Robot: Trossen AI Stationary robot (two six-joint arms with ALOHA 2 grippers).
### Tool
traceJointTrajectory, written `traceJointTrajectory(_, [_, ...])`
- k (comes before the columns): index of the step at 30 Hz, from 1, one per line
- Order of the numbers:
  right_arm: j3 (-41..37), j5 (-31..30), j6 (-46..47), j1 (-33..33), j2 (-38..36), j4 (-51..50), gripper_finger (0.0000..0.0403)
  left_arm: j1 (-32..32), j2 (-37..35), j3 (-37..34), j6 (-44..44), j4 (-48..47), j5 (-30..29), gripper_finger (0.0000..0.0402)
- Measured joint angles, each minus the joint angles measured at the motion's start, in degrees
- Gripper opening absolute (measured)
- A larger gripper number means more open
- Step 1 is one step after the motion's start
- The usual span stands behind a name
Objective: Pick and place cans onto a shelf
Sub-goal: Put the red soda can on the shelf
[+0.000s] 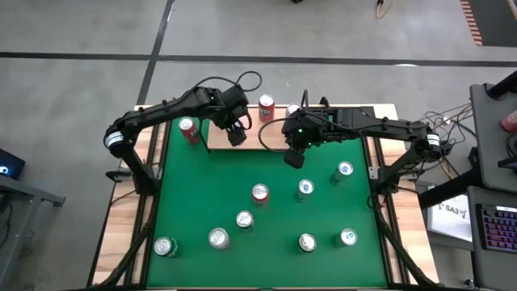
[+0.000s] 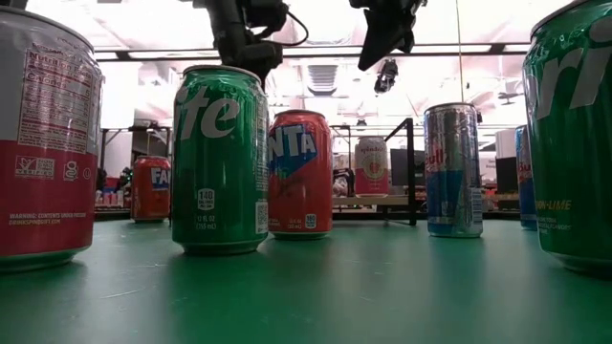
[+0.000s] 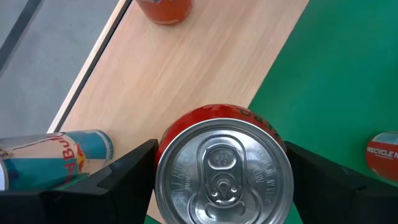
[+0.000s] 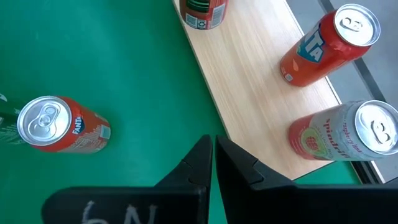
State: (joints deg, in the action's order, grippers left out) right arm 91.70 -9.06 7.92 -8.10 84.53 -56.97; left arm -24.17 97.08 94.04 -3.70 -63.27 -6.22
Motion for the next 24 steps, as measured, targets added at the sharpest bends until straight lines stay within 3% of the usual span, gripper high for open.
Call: traceJointTrajectory(24, [0.0, -0.02, 0.42, -0.01, 0.0, 0.15, 0.0012, -0.69, 5.14, -0.88, 0.48, 4.09, -0.26, 0.0288])
